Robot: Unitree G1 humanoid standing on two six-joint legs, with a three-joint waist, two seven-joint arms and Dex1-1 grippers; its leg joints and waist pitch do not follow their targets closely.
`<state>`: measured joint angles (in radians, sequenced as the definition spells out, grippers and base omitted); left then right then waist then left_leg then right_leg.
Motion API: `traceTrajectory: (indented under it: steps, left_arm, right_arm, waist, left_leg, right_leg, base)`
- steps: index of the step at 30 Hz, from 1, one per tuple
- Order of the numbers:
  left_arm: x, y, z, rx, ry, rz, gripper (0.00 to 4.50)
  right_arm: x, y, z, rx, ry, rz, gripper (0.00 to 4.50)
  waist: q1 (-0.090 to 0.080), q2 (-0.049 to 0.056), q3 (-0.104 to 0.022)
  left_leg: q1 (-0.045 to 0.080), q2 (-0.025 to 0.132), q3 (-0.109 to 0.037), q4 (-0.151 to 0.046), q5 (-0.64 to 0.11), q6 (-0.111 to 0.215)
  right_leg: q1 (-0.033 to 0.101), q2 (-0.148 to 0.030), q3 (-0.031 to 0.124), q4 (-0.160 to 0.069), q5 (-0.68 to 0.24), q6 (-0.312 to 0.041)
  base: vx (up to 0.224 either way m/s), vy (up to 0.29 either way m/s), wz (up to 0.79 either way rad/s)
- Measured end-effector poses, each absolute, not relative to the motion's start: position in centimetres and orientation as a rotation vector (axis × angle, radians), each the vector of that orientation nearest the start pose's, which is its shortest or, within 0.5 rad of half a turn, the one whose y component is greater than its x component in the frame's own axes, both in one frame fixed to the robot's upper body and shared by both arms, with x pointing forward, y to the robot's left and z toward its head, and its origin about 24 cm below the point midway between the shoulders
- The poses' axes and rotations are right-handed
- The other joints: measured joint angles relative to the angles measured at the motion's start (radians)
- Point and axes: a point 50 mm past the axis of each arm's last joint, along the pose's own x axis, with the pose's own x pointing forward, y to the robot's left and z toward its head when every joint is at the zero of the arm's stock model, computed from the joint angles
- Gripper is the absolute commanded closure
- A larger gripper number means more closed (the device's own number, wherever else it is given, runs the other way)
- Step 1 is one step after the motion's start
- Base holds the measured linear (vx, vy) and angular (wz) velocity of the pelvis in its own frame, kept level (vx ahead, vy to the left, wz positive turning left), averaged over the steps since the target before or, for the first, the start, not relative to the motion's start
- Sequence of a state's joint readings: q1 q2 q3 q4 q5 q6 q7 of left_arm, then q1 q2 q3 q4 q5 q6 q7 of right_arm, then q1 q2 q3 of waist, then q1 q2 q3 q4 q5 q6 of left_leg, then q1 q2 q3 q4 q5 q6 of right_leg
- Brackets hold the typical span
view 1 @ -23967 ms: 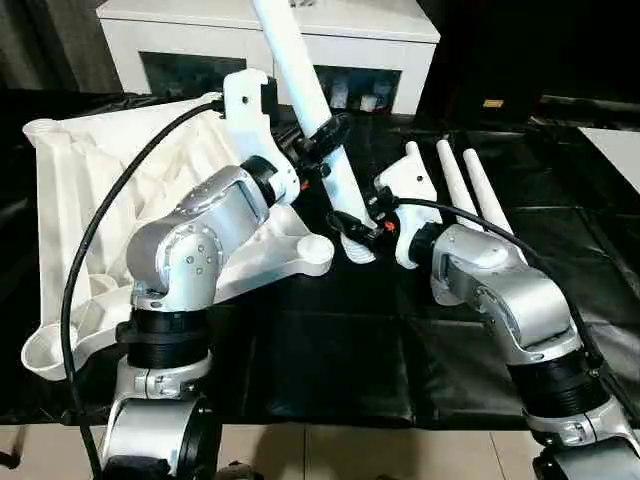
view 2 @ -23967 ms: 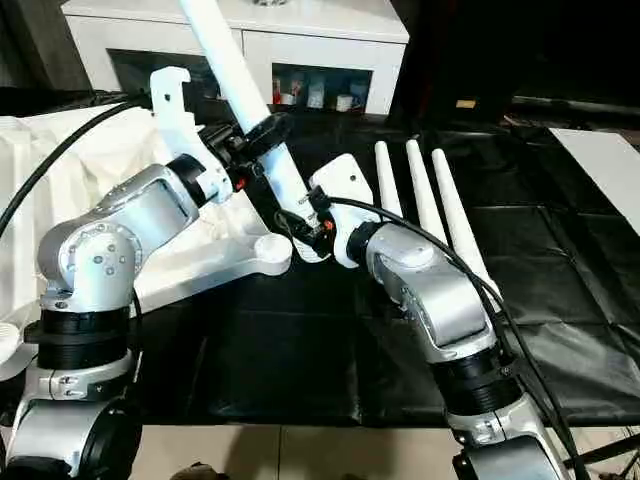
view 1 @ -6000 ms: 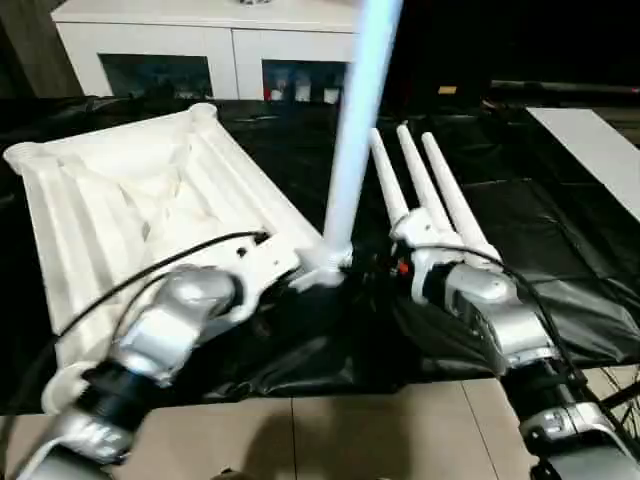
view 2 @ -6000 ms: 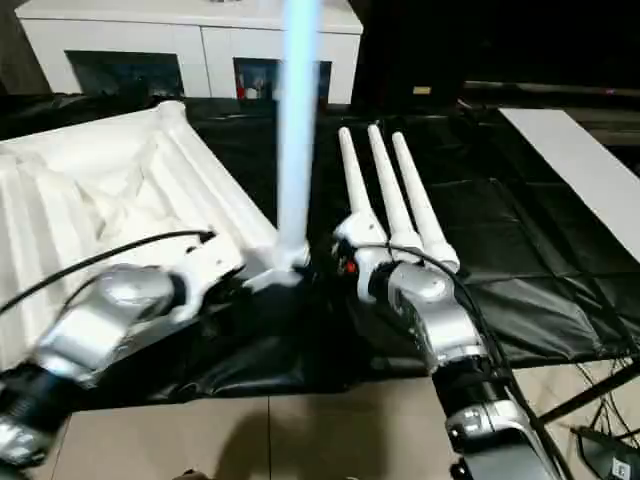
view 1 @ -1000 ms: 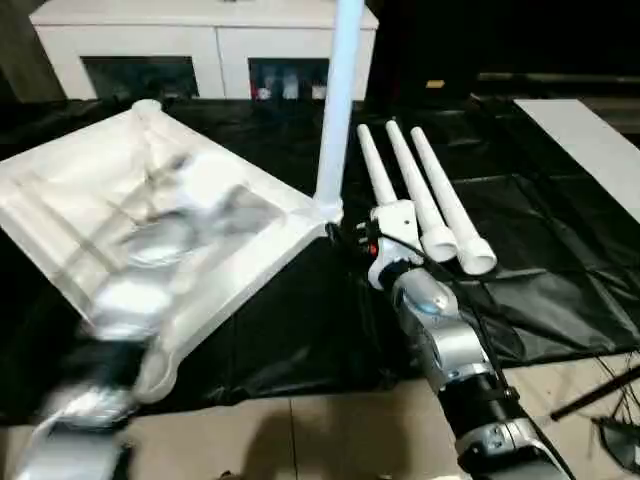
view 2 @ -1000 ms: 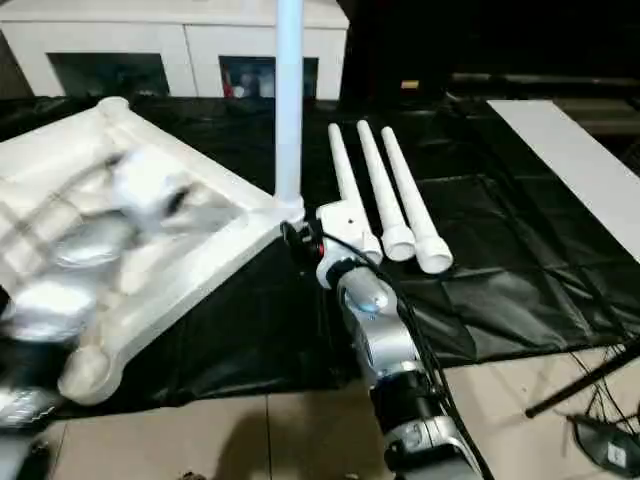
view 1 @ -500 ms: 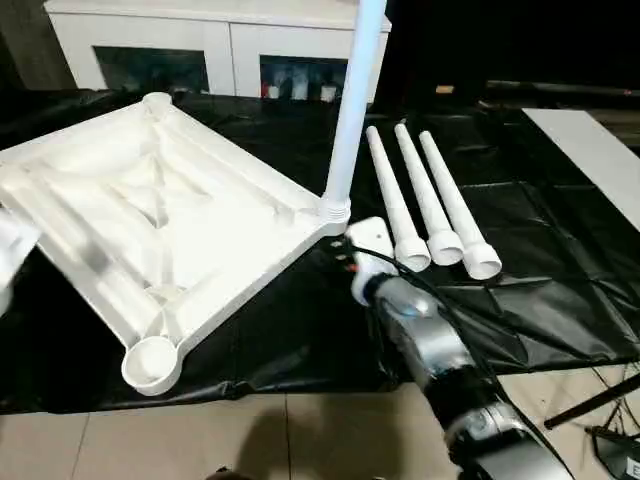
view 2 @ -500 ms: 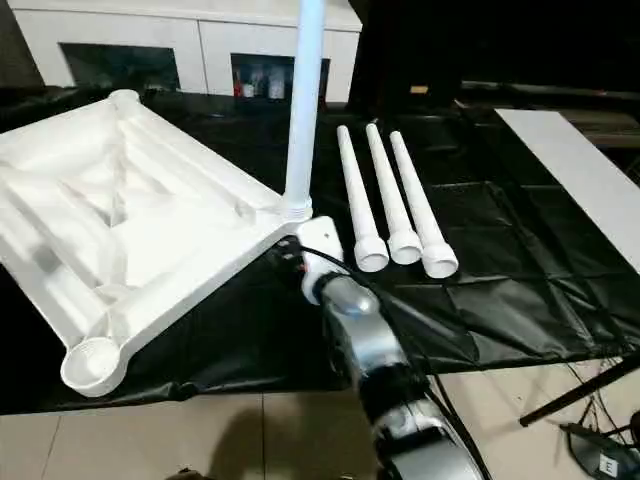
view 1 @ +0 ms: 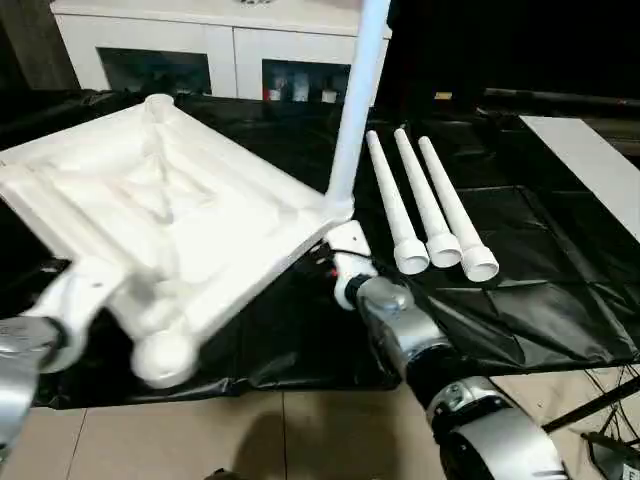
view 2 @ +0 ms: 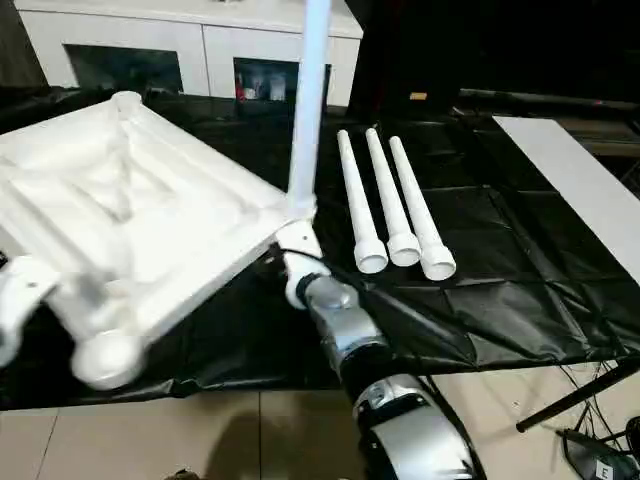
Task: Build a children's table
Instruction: Rotate table base
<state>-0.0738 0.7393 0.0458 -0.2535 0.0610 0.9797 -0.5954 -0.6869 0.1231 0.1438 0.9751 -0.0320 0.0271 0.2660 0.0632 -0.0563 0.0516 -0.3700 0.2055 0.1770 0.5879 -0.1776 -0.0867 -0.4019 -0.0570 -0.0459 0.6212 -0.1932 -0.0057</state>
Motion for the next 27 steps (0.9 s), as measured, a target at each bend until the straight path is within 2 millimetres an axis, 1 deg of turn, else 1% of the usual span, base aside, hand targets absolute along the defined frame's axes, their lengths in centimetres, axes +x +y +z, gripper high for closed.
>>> traceTrajectory:
  steps: [1, 5, 9, 12, 14, 18, 20, 21, 23, 24, 27]
  left_arm:
    - [24.1, 27.2, 8.8, 0.517, 0.755, -0.225, 3.27]
    - [25.0, 25.4, 8.8, 0.490, 0.705, -0.258, 3.27]
    - [26.0, 23.9, 8.3, 0.455, 0.662, -0.237, 3.27]
    - [27.5, 22.8, 7.8, 0.446, 0.630, -0.192, 3.27]
    - [28.3, 21.9, 7.5, 0.420, 0.607, -0.182, 3.27]
    - [29.5, 20.0, 7.2, 0.423, 0.562, -0.206, 3.27]
    - [30.1, 19.3, 6.8, 0.422, 0.546, -0.203, 3.27]
    - [30.5, 18.9, 6.7, 0.433, 0.538, -0.203, 3.27]
    - [30.7, 18.7, 6.5, 0.459, 0.525, -0.209, 3.27]
    - [30.7, 18.5, 6.5, 0.465, 0.518, -0.219, 3.27]
    - [30.5, 18.8, 6.8, 0.479, 0.506, -0.241, 3.27]
  right_arm:
    - [33.1, -2.0, 1.5, -0.102, 0.349, 0.646, 0.68]
    - [33.0, -1.7, 1.5, -0.099, 0.340, 0.696, 0.68]
    - [32.8, -1.5, 1.5, -0.086, 0.339, 0.742, 0.68]
    - [32.7, -1.4, 1.7, -0.083, 0.315, 0.771, 0.68]
    - [32.9, -1.6, 1.9, -0.083, 0.298, 0.755, 0.68]
    - [33.8, -3.1, 2.9, -0.092, 0.246, 0.681, 0.68]
    - [34.2, -3.8, 3.9, -0.074, 0.198, 0.648, 0.68]
    - [34.5, -4.1, 4.9, -0.066, 0.166, 0.638, 0.68]
    - [34.9, -4.5, 6.2, -0.071, 0.130, 0.632, 0.68]
    - [35.2, -5.1, 6.9, -0.091, 0.121, 0.622, 0.68]
    - [35.7, -6.6, 7.4, -0.145, 0.162, 0.575, 0.68]
  waist:
    - [0.000, 0.000, 0.000]
    - [-0.002, 0.000, 0.000]
    - [-0.005, 0.000, 0.000]
    - [-0.002, 0.001, 0.001]
    - [0.000, 0.001, 0.001]
    - [-0.001, 0.001, 0.001]
    - [0.000, 0.003, 0.002]
    - [-0.002, 0.003, 0.002]
    - [-0.004, 0.004, 0.002]
    - [-0.005, 0.006, 0.003]
    - [-0.005, 0.008, 0.005]
  left_leg:
    - [0.000, 0.000, 0.000, 0.000, 0.000, 0.000]
    - [0.000, 0.000, -0.001, 0.002, 0.000, 0.000]
    - [0.000, 0.000, -0.001, 0.004, 0.000, 0.000]
    - [0.000, 0.000, -0.002, 0.004, 0.000, 0.000]
    - [-0.001, 0.000, -0.002, 0.004, 0.000, 0.000]
    - [-0.002, 0.000, -0.002, 0.004, 0.000, 0.000]
    - [-0.002, 0.000, -0.002, 0.004, 0.000, 0.000]
    - [-0.003, 0.000, -0.002, 0.004, 0.000, 0.000]
    - [-0.002, 0.000, -0.002, 0.004, 0.000, 0.000]
    - [-0.003, 0.000, -0.002, 0.004, 0.000, 0.000]
    - [-0.003, 0.000, -0.002, 0.004, 0.000, 0.000]
  right_leg:
    - [0.000, 0.000, 0.000, 0.001, 0.000, 0.000]
    - [0.000, 0.000, 0.000, 0.003, 0.000, 0.000]
    - [0.000, 0.000, 0.000, 0.005, 0.000, 0.000]
    - [0.000, 0.000, 0.000, 0.005, 0.000, 0.000]
    - [0.000, 0.000, 0.000, 0.005, 0.000, -0.001]
    - [-0.001, 0.000, 0.000, 0.006, 0.001, -0.001]
    - [-0.001, 0.000, 0.000, 0.005, 0.001, -0.001]
    - [-0.001, 0.000, 0.000, 0.005, 0.001, -0.001]
    - [-0.001, 0.000, 0.000, 0.005, 0.000, 0.000]
    - [-0.001, 0.000, 0.000, 0.004, 0.000, 0.000]
    - [-0.001, 0.001, 0.000, 0.003, 0.000, 0.000]
  base:
    - [0.000, 0.000, 0.00]
    - [0.000, 0.000, 0.00]
    - [0.000, 0.000, 0.00]
    - [0.000, 0.000, 0.00]
    - [0.000, 0.000, 0.00]
    - [0.000, 0.000, 0.00]
    - [0.000, 0.000, 0.00]
    - [0.000, 0.000, 0.00]
    - [0.000, 0.000, 0.00]
    - [0.000, 0.000, 0.00]
    - [0.000, 0.000, 0.00]
